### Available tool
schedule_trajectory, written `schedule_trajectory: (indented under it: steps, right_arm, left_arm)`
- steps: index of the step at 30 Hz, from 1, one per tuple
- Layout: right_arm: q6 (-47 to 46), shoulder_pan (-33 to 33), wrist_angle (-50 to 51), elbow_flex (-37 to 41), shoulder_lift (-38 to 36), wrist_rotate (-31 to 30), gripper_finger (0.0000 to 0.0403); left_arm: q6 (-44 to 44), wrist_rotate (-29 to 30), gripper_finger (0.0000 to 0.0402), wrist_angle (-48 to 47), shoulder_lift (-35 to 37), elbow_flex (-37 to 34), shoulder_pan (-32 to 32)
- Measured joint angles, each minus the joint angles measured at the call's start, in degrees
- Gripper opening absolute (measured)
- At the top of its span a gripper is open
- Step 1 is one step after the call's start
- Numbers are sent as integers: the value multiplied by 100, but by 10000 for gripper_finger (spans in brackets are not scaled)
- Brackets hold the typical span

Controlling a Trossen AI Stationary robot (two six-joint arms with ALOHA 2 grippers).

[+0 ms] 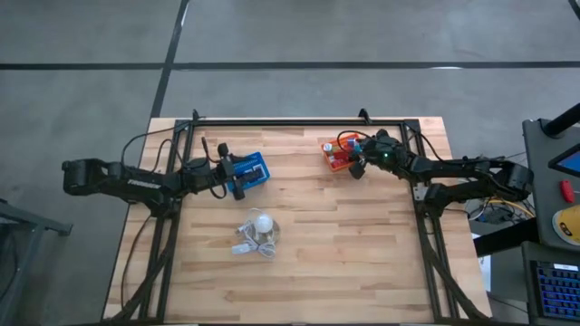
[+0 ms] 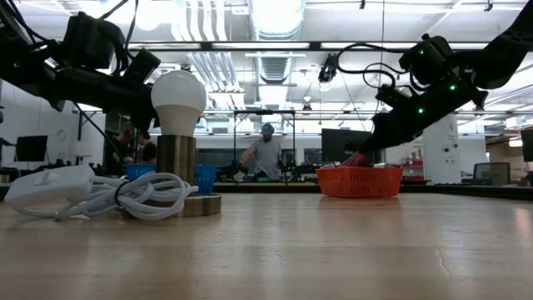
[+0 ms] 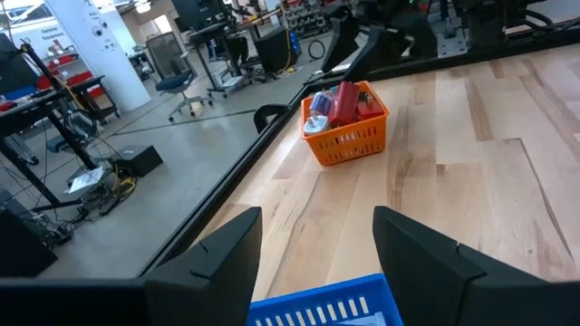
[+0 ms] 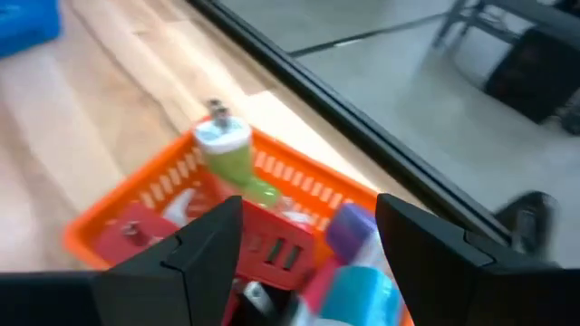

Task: Pick & Place Office items
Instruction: Move the orange bin to the center of the table

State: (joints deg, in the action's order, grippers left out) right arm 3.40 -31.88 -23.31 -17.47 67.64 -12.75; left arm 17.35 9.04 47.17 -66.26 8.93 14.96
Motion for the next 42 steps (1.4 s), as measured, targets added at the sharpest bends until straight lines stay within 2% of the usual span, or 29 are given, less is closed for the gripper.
schedule_trajectory:
  steps: [6, 14, 21, 25, 27, 33, 38, 42]
  right_arm:
    - [69, 7, -22, 0, 0, 570, 248]
    - [392, 231, -504, 0, -2, 704, 250]
    - [627, 389, -1402, 0, -4, 697, 247]
    - [1003, 385, -1660, 0, -7, 668, 242]
    - [1057, 378, -1792, 0, -6, 504, 240]
    - [1004, 374, -1866, 0, -42, -664, 238]
    - [1445, 374, -1914, -1, -43, -679, 245]
    - [1589, 374, -1909, 0, -41, -656, 249]
  left_arm:
    - [-60, 2, 216, -71, 11, -39, -2]
    - [384, 43, 216, -60, 42, -45, -2]
    - [648, 717, 216, -45, 223, 52, -1]
    - [898, 811, 216, 9, 315, 55, 2]
    - [964, 813, 216, 181, 322, 55, 2]
    - [624, 824, 216, 208, 332, 42, 2]
    - [265, 765, 216, 1, 332, 15, -1]
    - [325, 748, 216, -79, 332, 15, -2]
